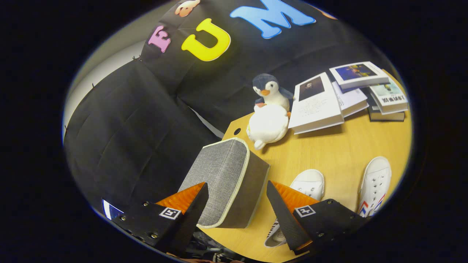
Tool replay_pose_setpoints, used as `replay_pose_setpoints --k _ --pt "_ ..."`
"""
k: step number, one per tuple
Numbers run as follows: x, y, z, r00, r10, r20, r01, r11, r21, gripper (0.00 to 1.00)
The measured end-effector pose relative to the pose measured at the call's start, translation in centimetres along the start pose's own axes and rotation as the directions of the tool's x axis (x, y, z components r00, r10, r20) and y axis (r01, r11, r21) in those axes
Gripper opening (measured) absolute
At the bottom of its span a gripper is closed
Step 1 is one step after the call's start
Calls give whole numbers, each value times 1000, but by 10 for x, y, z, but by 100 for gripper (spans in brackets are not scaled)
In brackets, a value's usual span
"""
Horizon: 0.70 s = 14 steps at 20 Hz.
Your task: Open the storage box then place both shoes into the box .Put the left shoe in first, then the right shoe, with the right side of both shoes facing outward in a uniform manner.
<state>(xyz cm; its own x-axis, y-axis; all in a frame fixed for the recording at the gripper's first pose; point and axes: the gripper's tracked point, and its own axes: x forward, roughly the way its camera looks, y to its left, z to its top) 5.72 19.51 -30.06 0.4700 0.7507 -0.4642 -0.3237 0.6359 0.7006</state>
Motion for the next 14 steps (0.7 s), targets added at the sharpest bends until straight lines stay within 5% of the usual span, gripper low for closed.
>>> replay_pose_setpoints --k 7,14 --pt "53 10 -16 986 161 -42 -149 967 208 95" --pt "77 22 -19 961 276 -30 -243 889 388 93"
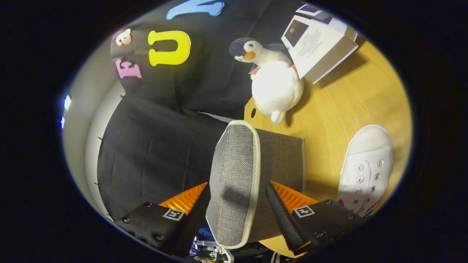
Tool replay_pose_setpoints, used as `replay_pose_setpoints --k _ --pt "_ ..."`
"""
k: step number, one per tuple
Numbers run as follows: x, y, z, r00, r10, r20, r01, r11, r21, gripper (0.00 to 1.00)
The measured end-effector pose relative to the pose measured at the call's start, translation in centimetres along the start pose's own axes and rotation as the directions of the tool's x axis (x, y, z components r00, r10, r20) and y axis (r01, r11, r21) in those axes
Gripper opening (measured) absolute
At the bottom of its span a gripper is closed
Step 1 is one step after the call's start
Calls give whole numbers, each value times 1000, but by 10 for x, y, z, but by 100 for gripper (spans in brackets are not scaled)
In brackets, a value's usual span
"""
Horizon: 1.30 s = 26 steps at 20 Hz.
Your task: Open the storage box then place both shoes into the box .Put the left shoe in first, then the right shoe, with the right side of both shoes facing outward in a uniform manner.
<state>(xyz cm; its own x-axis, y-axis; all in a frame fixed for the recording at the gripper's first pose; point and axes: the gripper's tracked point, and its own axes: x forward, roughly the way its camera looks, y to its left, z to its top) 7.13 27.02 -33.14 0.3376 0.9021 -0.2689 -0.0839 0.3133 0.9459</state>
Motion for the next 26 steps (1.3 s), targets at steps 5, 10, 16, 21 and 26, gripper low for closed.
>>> replay_pose_setpoints --k 5,10,16,21,26 --pt "-15 7 5 1000 5 -30 -5 1000 -1 47" --pt "-17 35 12 999 19 -25 -20 1000 -14 12" --pt "-12 74 7 997 32 -67 -39 992 -118 12" --pt "-3 112 7 995 70 -77 -81 984 -161 11" --pt "11 163 11 988 123 -91 -140 966 -216 12"
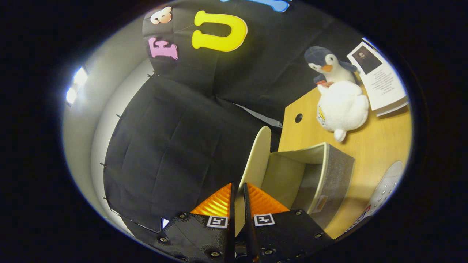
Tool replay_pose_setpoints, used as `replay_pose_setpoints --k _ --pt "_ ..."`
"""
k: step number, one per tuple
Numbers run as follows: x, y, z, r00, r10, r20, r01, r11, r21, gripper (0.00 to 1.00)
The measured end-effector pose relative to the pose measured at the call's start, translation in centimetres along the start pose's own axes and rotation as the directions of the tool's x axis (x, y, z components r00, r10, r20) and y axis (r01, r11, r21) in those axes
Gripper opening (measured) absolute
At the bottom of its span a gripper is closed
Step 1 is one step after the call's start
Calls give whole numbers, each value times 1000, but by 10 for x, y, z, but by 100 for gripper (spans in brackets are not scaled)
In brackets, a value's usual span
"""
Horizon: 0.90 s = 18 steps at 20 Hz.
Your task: Open the storage box then place both shoes into the box .Put the left shoe in first, then the right shoe, with the right side of both shoes facing outward in a uniform manner.
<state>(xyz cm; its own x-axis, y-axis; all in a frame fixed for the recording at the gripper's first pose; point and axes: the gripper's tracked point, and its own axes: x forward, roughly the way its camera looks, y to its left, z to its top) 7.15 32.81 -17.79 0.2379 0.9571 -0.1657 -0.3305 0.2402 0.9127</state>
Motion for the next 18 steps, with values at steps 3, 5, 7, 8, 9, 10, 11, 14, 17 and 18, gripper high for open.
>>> replay_pose_setpoints --k 3,5,7,8,9,10,11,14,17,18 --pt "21 26 7 1000 11 -15 -12 997 -74 12" --pt "40 43 8 999 24 -30 -27 994 -101 12" --pt "60 56 6 998 32 -45 -37 991 -128 12" --pt "71 60 4 998 31 -58 -39 990 -138 12" --pt "83 64 1 997 32 -69 -42 989 -142 12" --pt "94 67 -1 996 33 -80 -45 989 -143 12" --pt "107 70 -4 995 30 -91 -43 989 -143 12" --pt "139 77 -13 994 14 -108 -30 988 -148 12" --pt "161 76 -17 993 -33 -111 10 979 -203 21" --pt "164 77 -18 992 -47 -114 21 975 -223 48"
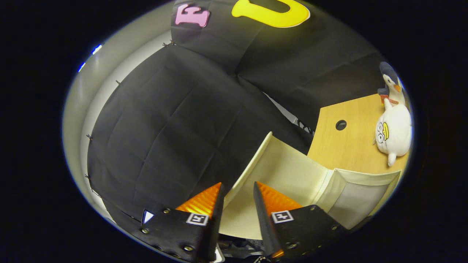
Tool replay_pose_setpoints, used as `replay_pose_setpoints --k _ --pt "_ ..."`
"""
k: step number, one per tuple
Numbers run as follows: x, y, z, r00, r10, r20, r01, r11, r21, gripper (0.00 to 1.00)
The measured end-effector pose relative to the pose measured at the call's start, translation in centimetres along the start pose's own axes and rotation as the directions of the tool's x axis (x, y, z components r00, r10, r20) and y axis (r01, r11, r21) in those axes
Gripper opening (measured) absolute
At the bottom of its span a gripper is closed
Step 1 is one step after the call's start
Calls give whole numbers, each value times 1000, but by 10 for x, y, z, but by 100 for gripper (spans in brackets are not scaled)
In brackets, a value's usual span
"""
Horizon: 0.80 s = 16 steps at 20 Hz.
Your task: Open the storage box then place both shoes into the box .Put the left shoe in first, then the right shoe, with the right side of both shoes facing outward in a uniform manner.
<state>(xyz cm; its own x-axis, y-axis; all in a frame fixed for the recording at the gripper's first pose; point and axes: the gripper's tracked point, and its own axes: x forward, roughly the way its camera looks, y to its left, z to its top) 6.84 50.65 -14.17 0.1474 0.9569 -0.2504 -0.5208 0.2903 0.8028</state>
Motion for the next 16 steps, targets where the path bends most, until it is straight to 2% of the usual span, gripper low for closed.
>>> replay_pose_setpoints --k 1,2,4,7,9,11,12,14,16 --pt "2 0 -1 1000 -14 -3 13 1000 -18 54" --pt "3 0 -1 1000 -23 -7 23 999 -32 55" --pt "-2 -3 -4 999 -37 -12 36 998 -47 67" --pt "-21 -12 -2 998 -70 -3 69 997 -46 67" --pt "-42 -22 -3 994 -105 17 105 993 -46 73" --pt "-65 -36 3 988 -149 42 151 987 -51 91" --pt "-77 -44 5 983 -175 56 177 983 -47 95" --pt "-100 -57 6 975 -210 76 213 976 -43 95" --pt "-130 -81 5 955 -279 101 285 957 -52 95"
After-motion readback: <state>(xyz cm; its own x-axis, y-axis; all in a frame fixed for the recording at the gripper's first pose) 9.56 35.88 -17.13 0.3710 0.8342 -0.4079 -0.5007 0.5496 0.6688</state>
